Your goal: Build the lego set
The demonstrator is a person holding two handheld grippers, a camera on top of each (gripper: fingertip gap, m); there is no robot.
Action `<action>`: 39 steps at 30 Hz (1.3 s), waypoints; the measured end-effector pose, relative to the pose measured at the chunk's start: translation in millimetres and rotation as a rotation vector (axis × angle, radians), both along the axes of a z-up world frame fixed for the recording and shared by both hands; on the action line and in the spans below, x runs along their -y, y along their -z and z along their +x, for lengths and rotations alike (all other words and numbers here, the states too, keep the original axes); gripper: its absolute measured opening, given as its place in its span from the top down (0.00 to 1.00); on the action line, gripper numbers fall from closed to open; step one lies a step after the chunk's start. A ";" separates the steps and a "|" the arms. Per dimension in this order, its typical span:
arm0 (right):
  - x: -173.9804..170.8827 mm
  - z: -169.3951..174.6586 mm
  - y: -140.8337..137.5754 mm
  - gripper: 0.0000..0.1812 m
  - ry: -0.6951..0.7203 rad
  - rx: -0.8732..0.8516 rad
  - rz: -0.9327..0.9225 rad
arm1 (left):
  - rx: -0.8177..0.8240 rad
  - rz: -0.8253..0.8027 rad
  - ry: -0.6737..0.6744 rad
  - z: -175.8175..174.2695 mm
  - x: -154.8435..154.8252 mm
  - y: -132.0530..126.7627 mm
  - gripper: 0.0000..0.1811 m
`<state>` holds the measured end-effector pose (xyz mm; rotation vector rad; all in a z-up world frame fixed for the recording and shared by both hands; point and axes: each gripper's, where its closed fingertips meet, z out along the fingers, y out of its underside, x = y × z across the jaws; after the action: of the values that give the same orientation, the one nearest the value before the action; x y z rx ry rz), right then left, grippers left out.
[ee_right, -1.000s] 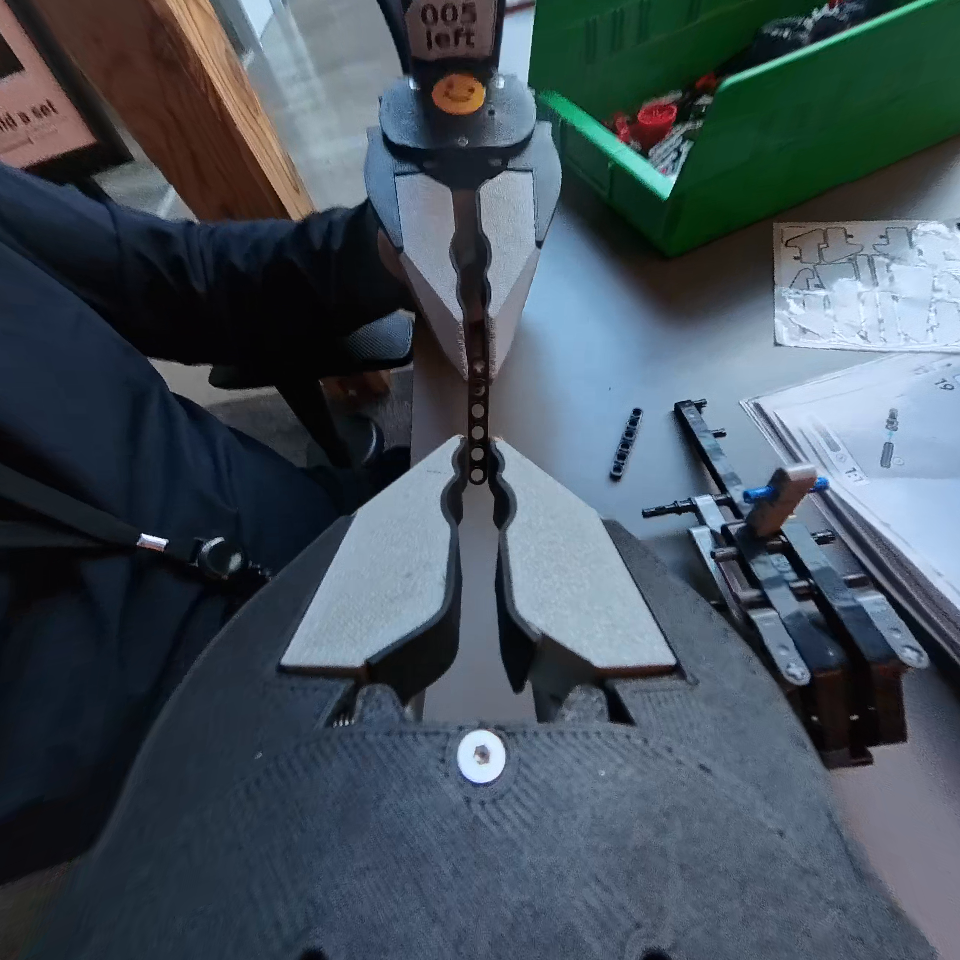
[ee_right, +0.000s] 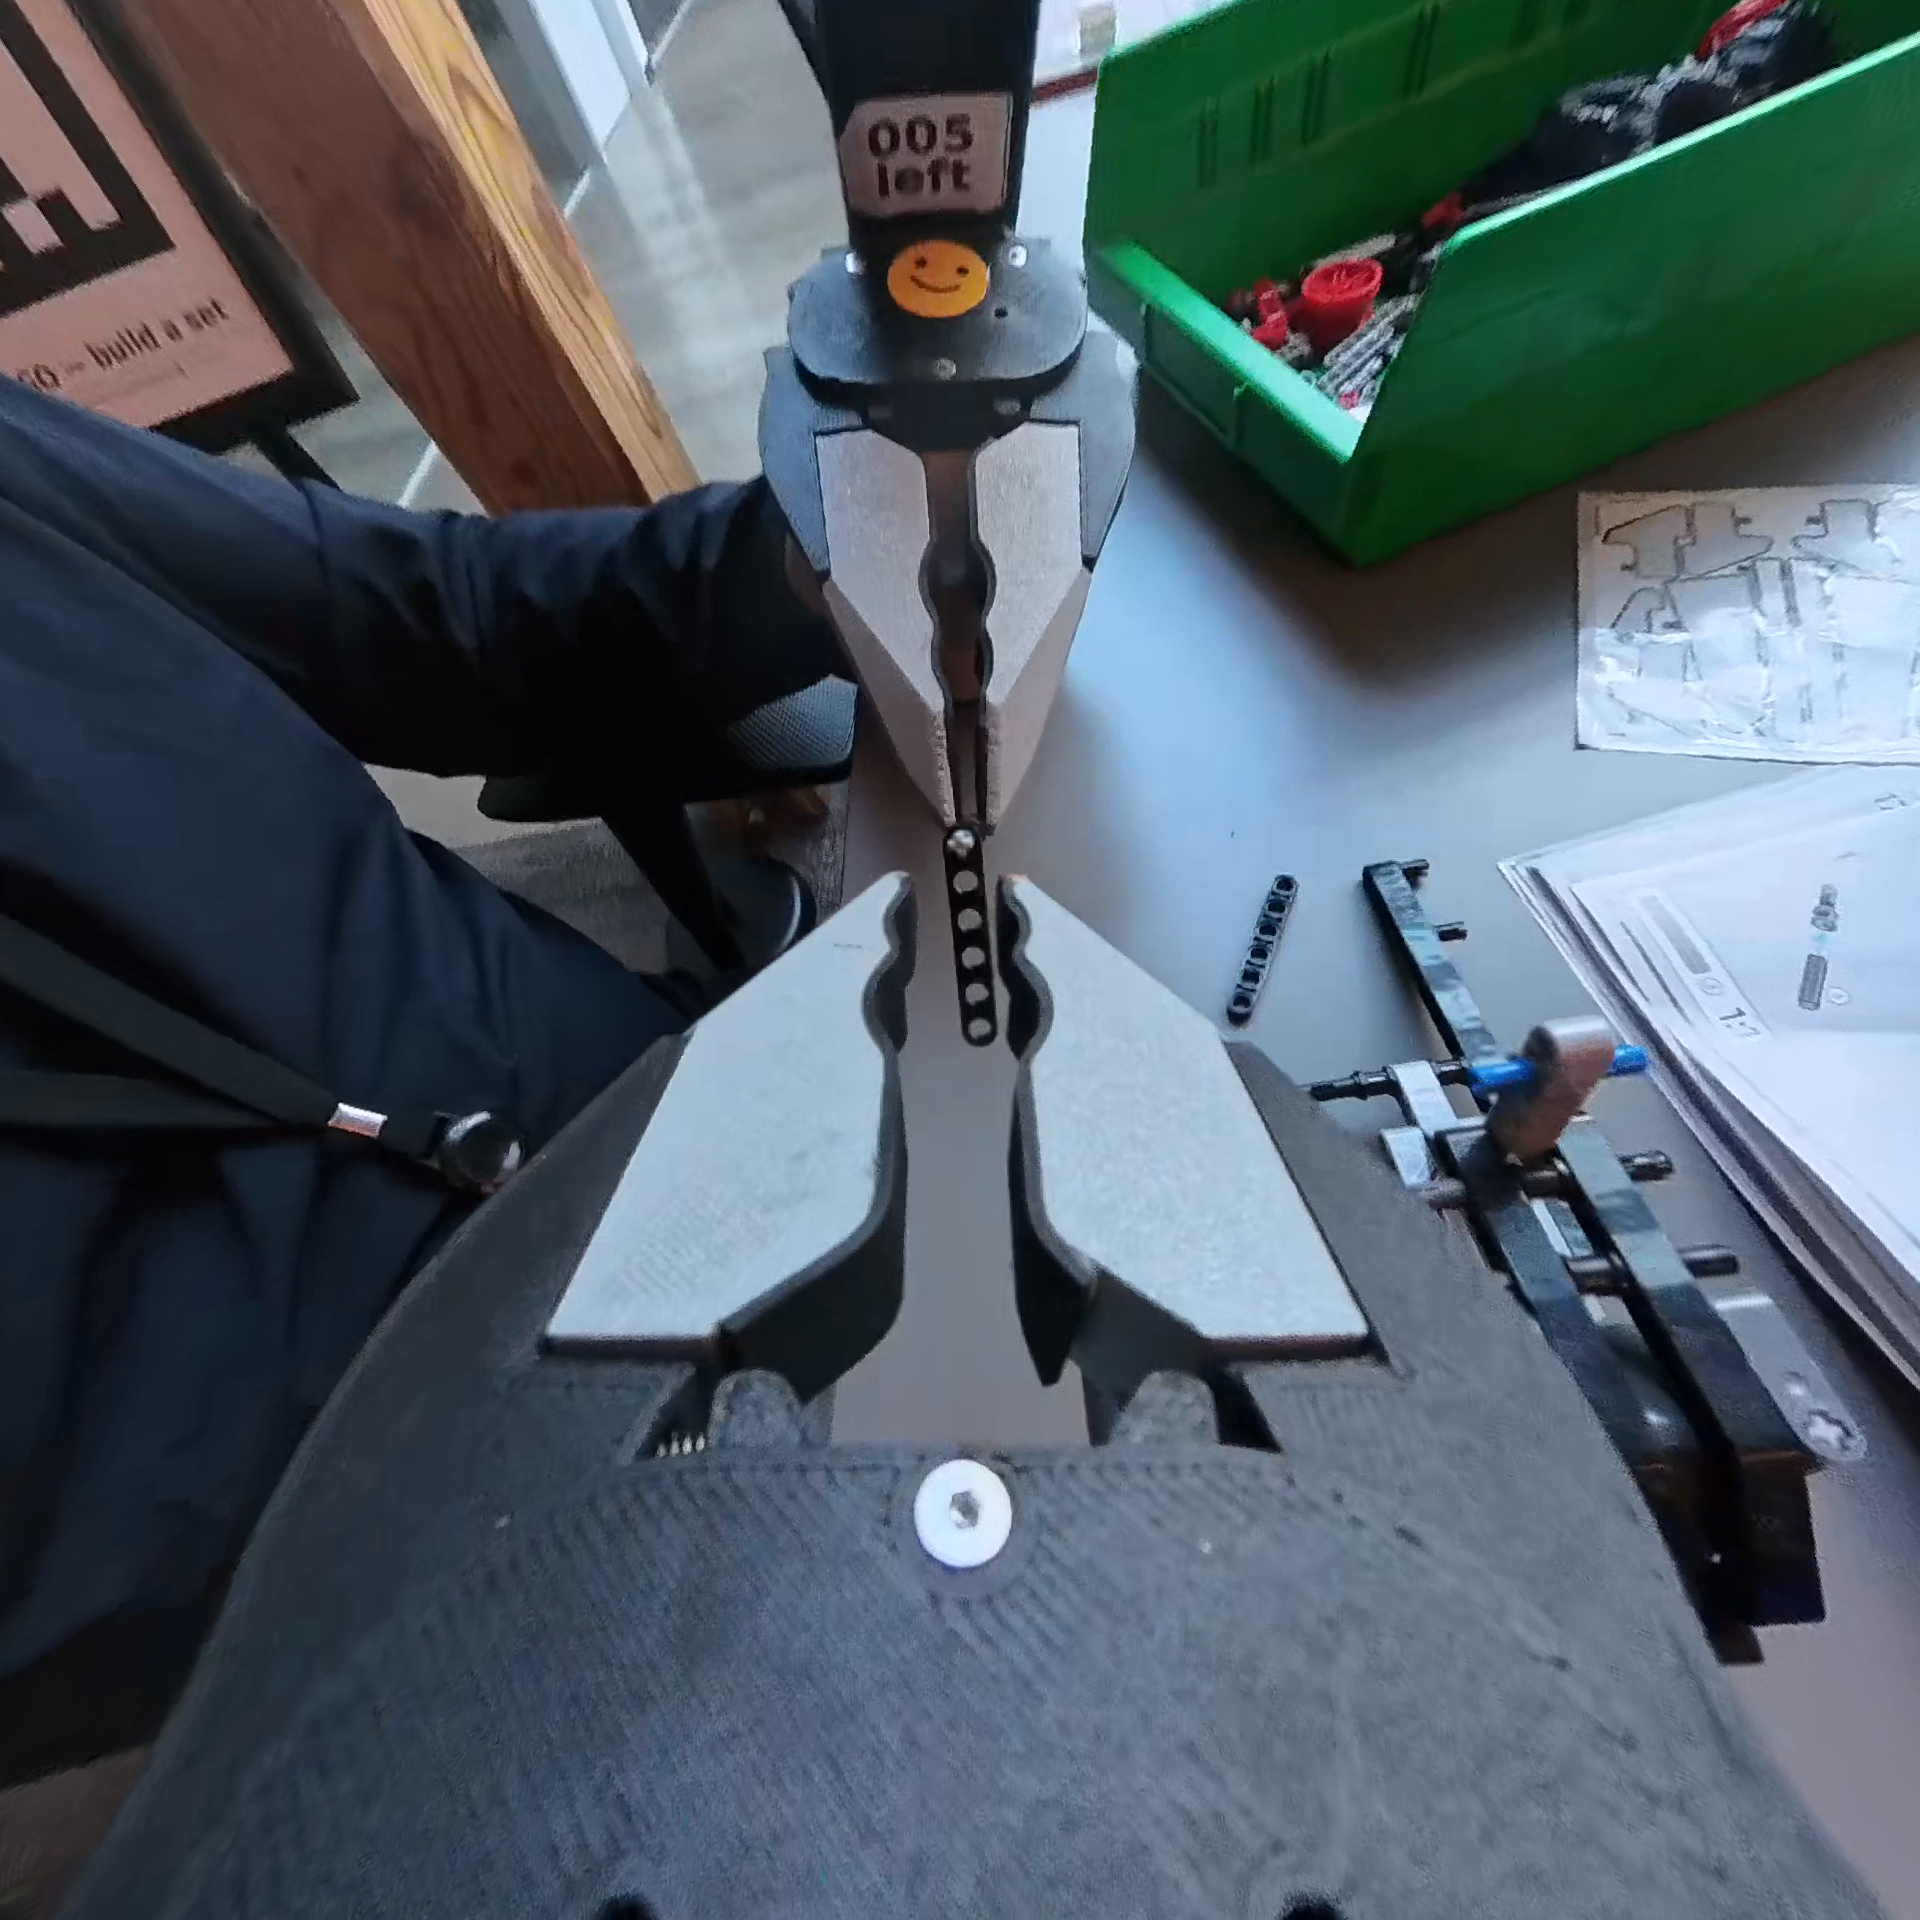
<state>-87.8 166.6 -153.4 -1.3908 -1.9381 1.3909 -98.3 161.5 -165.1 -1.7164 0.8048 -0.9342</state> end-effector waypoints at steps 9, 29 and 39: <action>5.4 -10.9 9.8 0.97 0.026 -0.018 0.019 | 0.000 -0.001 -0.003 1.9 -0.5 0.1 0.99; -2.2 -14.0 1.9 0.99 0.111 -0.163 -0.066 | 0.038 -0.031 -0.028 -2.6 -5.9 -1.9 0.99; 0.5 -14.9 -2.8 0.99 0.111 -0.202 -0.123 | -0.006 -0.016 -0.012 2.1 -2.6 2.0 0.99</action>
<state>-102.7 166.1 -150.6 -1.3323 -1.6474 1.5549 -96.3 164.0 -167.1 -1.7365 0.7923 -0.9304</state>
